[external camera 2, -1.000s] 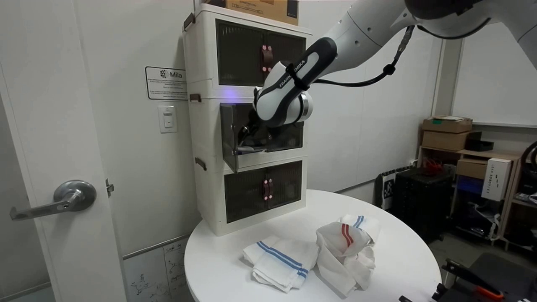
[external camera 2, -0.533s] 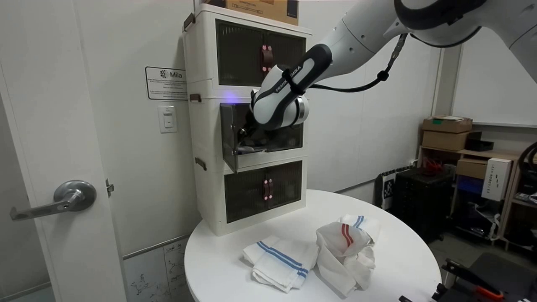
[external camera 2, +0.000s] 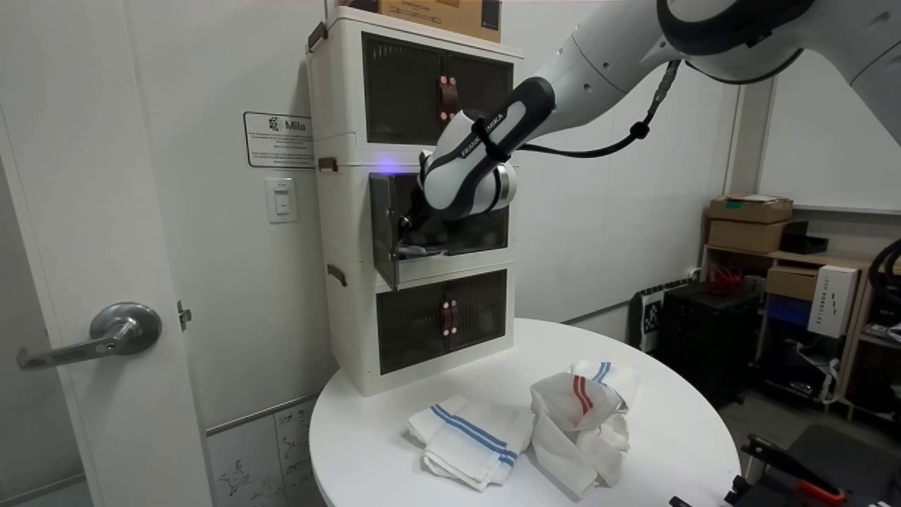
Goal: Remove one towel from the middle cabinet
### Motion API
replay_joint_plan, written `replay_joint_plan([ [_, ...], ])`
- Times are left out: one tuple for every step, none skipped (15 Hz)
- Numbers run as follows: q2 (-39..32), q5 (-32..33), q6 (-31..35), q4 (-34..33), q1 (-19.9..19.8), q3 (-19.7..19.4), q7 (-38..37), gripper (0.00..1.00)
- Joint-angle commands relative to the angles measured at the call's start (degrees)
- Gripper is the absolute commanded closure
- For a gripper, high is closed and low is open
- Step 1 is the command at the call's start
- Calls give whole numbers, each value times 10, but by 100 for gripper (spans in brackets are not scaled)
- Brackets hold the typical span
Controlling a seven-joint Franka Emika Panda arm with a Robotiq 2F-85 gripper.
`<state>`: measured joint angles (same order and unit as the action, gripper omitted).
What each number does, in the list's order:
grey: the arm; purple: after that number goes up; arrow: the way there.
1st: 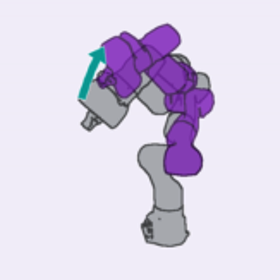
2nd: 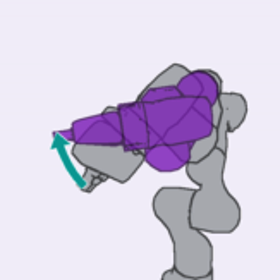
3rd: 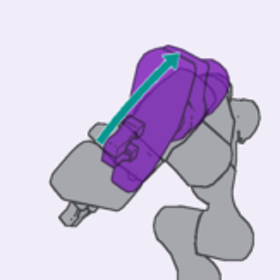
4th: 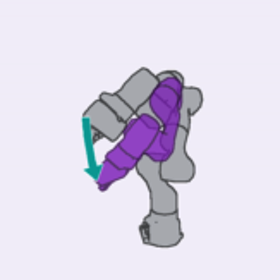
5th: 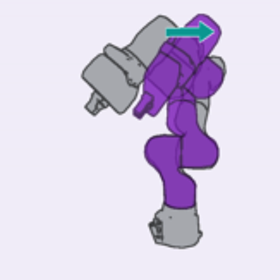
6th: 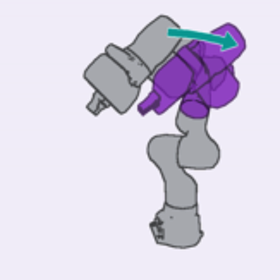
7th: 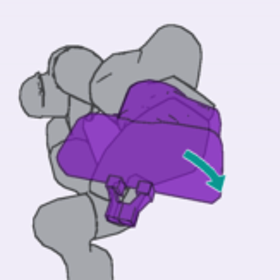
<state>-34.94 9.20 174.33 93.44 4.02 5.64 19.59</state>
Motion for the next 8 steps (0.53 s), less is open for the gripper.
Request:
replay_joint_plan([
  [-13, 15, -9, -23, -1, 3, -7, 1],
  [-13, 12, -10, -23, -5, 9, -5, 0],
  [-13, -10, -10, -20, -15, 27, 12, 0],
  [-14, -27, -12, -19, -34, 60, 20, 0],
  [-16, -34, -12, -19, -42, 75, 21, 0],
  [-15, -43, -25, -17, -55, 96, 21, 0],
  [-15, -47, -34, -17, -56, 100, 13, 0],
  [-14, -50, -43, -17, -55, 99, 6, 0],
])
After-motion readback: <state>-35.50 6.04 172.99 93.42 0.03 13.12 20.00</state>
